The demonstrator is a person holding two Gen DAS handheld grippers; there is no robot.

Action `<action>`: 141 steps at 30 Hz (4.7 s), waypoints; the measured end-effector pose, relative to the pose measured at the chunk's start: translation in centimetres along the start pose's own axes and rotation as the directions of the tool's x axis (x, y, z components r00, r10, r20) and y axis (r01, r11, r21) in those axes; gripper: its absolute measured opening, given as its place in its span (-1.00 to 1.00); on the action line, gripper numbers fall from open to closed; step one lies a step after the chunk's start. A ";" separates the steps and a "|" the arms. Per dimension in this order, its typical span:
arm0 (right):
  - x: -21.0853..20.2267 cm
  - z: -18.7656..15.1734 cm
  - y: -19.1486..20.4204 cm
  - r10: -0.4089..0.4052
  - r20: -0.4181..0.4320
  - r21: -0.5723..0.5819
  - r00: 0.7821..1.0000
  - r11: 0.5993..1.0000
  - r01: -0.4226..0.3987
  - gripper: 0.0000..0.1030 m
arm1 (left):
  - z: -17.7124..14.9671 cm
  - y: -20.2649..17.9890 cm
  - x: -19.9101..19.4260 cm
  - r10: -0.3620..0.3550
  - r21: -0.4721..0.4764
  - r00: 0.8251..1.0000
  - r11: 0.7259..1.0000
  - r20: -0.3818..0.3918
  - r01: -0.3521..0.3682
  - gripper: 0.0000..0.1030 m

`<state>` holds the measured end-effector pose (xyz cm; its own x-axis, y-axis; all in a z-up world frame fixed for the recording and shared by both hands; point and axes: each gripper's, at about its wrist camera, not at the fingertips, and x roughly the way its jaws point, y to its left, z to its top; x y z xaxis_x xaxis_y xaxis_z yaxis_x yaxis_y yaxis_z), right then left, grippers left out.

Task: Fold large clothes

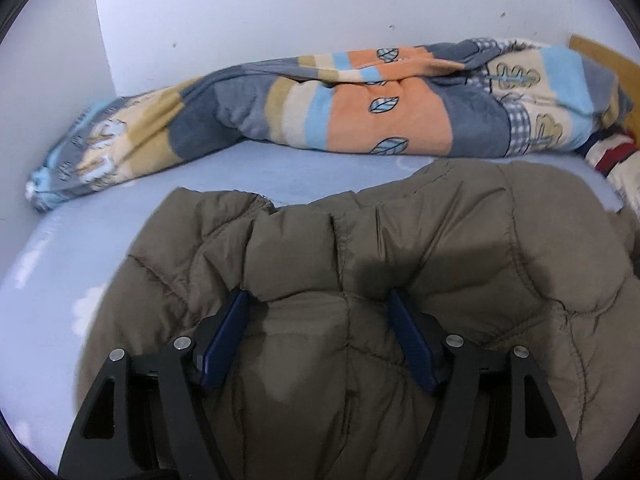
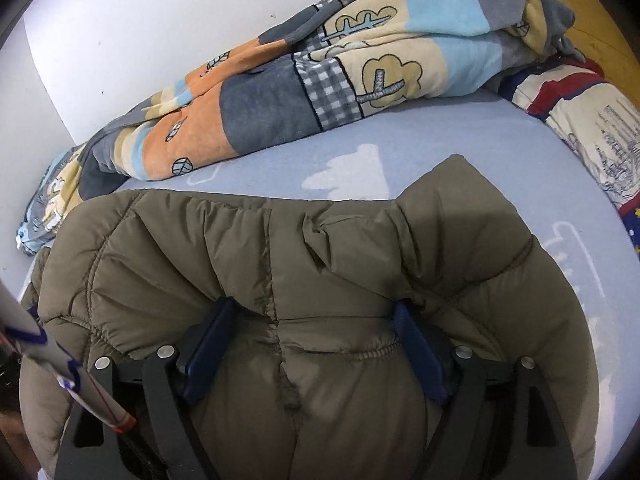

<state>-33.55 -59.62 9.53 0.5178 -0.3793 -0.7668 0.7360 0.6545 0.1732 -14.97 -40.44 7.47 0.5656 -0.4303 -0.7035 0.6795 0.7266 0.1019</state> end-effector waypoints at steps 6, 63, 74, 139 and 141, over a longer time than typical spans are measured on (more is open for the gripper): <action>-9.9 -2.9 0.0 0.090 0.096 0.051 0.991 0.994 -0.095 0.57 | -2.8 2.5 -8.0 -0.096 -0.016 0.995 0.995 0.039 0.096 0.40; -13.8 -13.0 6.4 0.036 0.003 -0.152 0.999 0.988 -0.035 0.52 | -10.2 -0.5 -14.3 -0.106 0.124 0.993 0.987 0.052 0.099 0.55; -12.6 -13.5 5.5 0.019 -0.044 -0.138 0.999 0.990 -0.025 0.60 | -10.9 -1.0 -13.6 -0.097 0.132 0.995 0.987 0.040 0.091 0.55; -11.4 -13.8 5.5 -0.025 -0.075 -0.188 0.997 0.982 0.010 0.80 | -11.6 -1.7 -13.3 -0.065 0.181 0.996 0.982 0.064 0.053 0.62; -11.5 -13.8 5.5 -0.025 -0.075 -0.188 0.997 0.982 0.011 0.80 | -11.6 -1.8 -13.3 -0.065 0.181 0.996 0.982 0.064 0.053 0.62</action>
<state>-41.43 -42.64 10.76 0.4645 -0.3455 -0.8154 0.6462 0.7618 0.0453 -29.14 -29.79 8.47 0.5488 -0.5101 -0.6623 0.7817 0.5940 0.1902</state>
